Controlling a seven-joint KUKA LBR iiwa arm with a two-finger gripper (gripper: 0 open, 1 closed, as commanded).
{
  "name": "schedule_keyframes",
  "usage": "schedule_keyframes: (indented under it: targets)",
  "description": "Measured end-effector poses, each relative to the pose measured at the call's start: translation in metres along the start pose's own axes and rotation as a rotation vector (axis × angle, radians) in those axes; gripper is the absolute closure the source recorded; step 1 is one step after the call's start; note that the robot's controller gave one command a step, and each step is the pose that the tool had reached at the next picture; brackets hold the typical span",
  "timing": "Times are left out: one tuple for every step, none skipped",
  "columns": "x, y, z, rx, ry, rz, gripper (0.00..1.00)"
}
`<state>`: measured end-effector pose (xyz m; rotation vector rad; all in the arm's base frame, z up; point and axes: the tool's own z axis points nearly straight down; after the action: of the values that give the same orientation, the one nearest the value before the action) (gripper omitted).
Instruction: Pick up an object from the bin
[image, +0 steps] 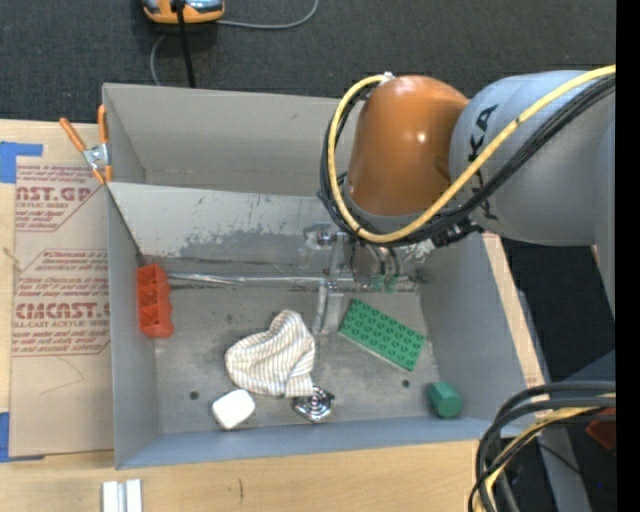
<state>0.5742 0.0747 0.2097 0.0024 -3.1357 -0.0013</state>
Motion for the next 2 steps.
schedule_keyframes:
  targets:
    - [-0.001,0.000,-0.005,-0.001,-0.008,0.001,0.00]
    - [0.010,0.013,0.047,0.000,-0.009,-0.088,0.00]
